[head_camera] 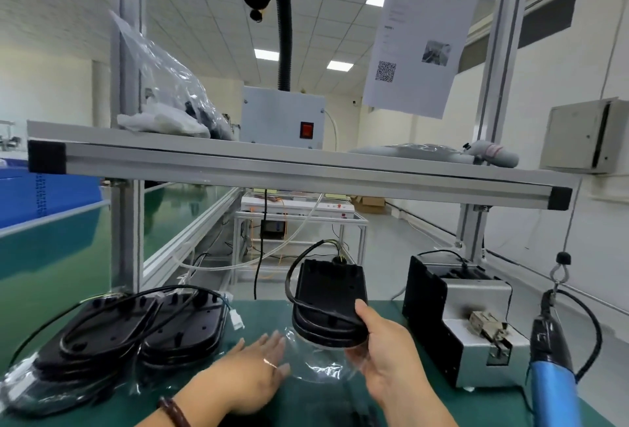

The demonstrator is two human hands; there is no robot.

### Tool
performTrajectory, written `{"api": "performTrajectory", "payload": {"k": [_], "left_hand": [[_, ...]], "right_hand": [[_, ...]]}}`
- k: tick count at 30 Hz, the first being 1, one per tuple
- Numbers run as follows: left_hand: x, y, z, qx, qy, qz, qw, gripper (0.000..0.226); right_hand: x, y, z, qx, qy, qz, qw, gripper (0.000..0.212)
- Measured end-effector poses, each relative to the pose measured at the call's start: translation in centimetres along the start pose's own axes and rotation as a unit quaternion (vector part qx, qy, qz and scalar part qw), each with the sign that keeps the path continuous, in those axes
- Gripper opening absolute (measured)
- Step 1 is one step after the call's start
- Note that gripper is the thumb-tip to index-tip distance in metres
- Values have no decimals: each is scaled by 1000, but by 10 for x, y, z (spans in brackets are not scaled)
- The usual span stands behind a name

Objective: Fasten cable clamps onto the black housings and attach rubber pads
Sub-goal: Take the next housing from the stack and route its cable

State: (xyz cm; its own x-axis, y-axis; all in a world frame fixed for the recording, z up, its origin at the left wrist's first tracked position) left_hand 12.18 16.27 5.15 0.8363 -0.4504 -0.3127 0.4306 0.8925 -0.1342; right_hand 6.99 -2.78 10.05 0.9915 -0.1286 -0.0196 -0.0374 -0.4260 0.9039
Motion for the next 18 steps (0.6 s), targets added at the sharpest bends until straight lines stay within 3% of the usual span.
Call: {"api": "performTrajectory", "payload": {"k": [2,3,5,7,8,10,13,18], "left_hand": [[-20,5,11,-129,-58,-5,990,58],[-31,5,19,-229,-103,-5,968,56],[-57,0,32,-460,-165,-25,872,52],[-84,-15,42,-633,-134,-86,757,49],[-97,-22,44,-662,-115,-113,732,44],[-123,-37,43,-682,-112,-138,710,37],[-156,-50,22,-704,-141,-119,686,33],[-202,-65,-35,-749,-123,-67,648,18]], "right_hand": [[-5,1,-5,-12,9,-5,1000,19],[-9,2,-8,-19,16,-6,1000,20],[-19,6,-17,-31,32,-8,999,20],[-34,12,-29,-31,50,-13,998,19],[-43,16,-36,-31,61,-17,998,18],[-65,18,-46,-46,84,-30,995,20],[-106,9,-46,-107,119,-36,986,29],[-171,-27,-22,-161,148,-48,975,28]]}}
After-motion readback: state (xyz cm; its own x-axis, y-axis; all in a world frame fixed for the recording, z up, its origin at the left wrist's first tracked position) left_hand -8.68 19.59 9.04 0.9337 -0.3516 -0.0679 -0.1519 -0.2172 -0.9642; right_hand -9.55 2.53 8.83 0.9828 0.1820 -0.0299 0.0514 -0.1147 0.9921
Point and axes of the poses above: each hand's wrist, its own x-axis towards the middle knuckle, its own z-axis out of the back of the hand, y = z × x, the point moved 1 cm from there along x, towards the middle knuckle, and after that the axes turned 13 degrees about y, right-handed, at the moved point
